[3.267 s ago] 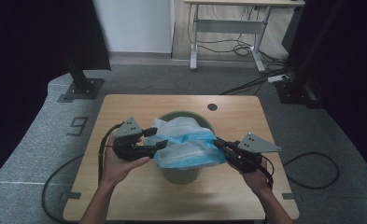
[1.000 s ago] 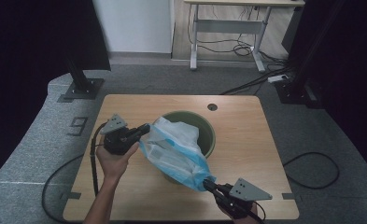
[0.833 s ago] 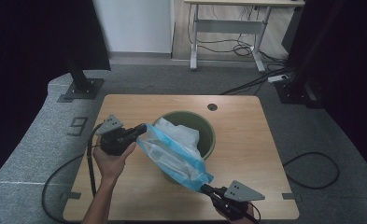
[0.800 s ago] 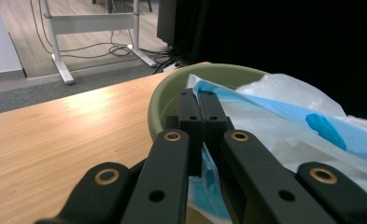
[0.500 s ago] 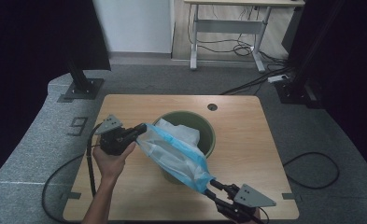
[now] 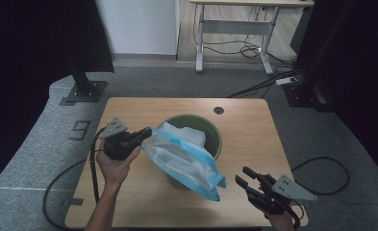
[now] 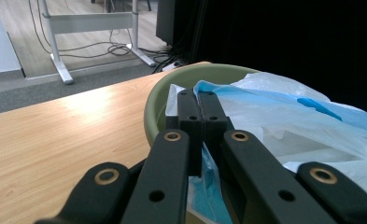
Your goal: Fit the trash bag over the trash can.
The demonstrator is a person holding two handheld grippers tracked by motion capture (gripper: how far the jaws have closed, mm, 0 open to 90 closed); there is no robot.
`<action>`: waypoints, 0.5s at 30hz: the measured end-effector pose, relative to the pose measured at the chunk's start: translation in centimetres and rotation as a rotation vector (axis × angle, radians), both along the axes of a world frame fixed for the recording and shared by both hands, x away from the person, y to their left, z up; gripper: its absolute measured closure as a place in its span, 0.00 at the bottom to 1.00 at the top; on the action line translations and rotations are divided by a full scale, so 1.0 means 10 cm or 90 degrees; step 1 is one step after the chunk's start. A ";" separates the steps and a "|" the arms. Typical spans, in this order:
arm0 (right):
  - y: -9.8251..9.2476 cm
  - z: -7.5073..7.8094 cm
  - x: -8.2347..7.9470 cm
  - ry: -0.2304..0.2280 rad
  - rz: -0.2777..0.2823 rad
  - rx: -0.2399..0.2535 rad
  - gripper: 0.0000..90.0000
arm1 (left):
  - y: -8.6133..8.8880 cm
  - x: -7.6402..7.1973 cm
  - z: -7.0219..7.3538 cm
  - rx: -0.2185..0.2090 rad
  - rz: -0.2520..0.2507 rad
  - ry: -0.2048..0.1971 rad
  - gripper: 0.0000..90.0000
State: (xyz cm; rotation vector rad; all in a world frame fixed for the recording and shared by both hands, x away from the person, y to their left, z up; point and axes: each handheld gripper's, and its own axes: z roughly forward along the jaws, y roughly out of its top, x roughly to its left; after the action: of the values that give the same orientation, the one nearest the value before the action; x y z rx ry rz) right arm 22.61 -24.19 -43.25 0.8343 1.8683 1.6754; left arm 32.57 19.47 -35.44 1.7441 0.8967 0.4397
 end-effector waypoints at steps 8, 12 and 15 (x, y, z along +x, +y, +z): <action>0.22 0.09 0.30 0.005 0.031 -0.023 0.61 | -0.03 0.00 -0.01 0.003 -0.008 0.001 1.00; 0.41 0.14 0.24 0.007 0.076 -0.030 0.57 | -0.04 -0.02 -0.01 0.000 -0.011 -0.003 1.00; 0.49 0.11 0.19 0.018 0.079 -0.046 0.55 | -0.04 -0.04 0.00 -0.003 -0.014 -0.008 1.00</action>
State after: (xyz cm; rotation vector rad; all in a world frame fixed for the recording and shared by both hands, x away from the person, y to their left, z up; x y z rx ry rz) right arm 24.53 -19.24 -42.18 0.7301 2.0244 1.6664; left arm 32.16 19.05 -35.41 1.7441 0.8687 0.4337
